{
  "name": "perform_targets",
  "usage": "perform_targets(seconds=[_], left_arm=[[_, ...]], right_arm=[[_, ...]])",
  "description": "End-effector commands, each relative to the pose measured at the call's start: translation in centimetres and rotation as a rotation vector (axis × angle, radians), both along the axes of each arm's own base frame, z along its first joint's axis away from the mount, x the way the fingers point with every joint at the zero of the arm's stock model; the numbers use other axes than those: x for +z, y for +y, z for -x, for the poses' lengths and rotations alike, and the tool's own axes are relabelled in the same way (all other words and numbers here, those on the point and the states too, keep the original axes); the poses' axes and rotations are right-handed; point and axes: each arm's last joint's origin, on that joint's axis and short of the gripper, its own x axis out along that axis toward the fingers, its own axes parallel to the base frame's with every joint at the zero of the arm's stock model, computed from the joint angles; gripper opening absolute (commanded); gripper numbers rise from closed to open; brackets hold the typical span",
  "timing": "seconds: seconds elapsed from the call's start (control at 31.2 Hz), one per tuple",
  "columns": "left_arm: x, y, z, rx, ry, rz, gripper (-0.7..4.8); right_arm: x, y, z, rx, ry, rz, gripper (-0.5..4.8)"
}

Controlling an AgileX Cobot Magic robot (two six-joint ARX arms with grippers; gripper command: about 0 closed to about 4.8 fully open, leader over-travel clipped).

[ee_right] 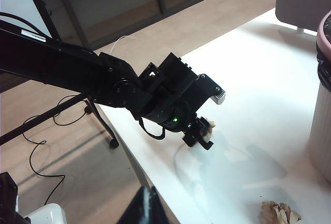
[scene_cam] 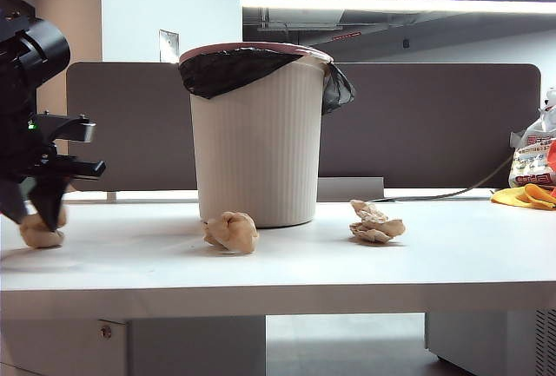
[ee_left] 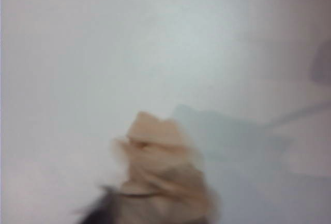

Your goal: Pick up all the trash on the table and put it in the trash can.

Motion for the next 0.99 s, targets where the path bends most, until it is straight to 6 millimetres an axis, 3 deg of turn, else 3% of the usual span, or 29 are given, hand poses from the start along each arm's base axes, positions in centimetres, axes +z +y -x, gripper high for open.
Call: perform_targets(seconds=[0.03,0.22,0.32,0.58,0.77,0.99], left_arm=[[0.1,0.0,0.0,0.001,-0.003,-0.001,-0.1],[0.4,-0.2,-0.2,-0.025,-0.019,0.048,-0.06],[1.7,-0.5,-0.6,-0.054,-0.046,0.095,-0.06],[9.4,-1.1,-0.6,-0.137,-0.251,0.32,-0.06],[16.4,-2.2,1.8,-0.245,-0.451,0.389,-0.06],[23.6,-4.8,3.8,-0.479,-0.856,0.479,-0.06]], right_arm=[[0.4,-0.1,0.1,-0.001,-0.018,-0.022,-0.05],[0.6,-0.1,0.1,-0.001,-0.026,-0.029,-0.05],[0.9,-0.3,0.0,-0.01,-0.037,-0.041,-0.05],[4.9,-2.8,-1.0,-0.112,-0.122,-0.098,-0.05],[8.2,-5.8,-1.5,-0.218,-0.185,-0.11,-0.05],[8.9,-6.5,-1.8,-0.239,-0.257,-0.072,-0.05]])
